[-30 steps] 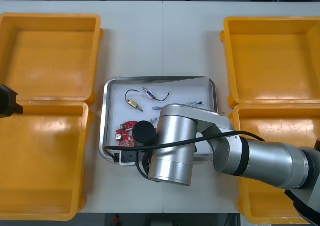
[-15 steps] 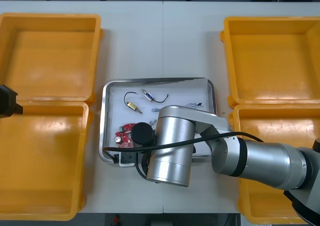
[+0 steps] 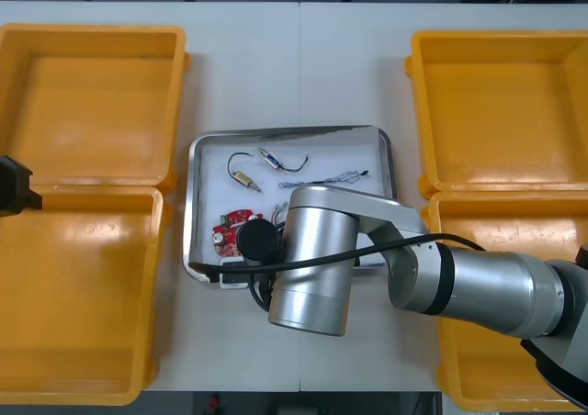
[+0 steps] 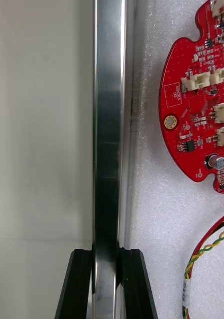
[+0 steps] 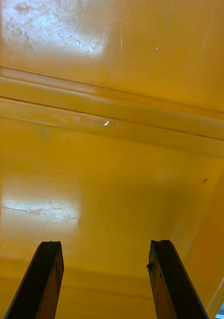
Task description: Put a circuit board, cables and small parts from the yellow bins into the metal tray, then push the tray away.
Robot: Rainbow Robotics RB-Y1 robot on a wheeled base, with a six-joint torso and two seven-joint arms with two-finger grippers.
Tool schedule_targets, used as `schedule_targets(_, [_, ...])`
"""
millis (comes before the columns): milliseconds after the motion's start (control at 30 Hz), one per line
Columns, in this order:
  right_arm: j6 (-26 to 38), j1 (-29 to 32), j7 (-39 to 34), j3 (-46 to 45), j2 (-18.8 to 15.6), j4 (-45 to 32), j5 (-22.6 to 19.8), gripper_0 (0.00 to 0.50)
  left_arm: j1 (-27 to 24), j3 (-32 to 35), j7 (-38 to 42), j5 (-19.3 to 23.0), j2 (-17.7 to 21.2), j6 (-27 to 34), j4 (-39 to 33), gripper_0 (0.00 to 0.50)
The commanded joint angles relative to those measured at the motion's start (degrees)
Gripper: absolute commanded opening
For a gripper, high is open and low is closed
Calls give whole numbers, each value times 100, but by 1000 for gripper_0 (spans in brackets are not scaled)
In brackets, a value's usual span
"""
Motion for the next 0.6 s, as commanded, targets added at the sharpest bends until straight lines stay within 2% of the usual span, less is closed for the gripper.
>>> schedule_targets(33, [-33,-428,-98,56,-158,-114,42,0,52,120,-119,4,251,12,-112,500])
schedule_targets(267, [-148,-850,-133,-94,-439,-105,42,0,52,120,-119,4,251,12,-112,500])
schedule_targets(600, [-464,-1245,-89,-340,-615,220,33,0,52,120,-119,4,251,12,-112,500])
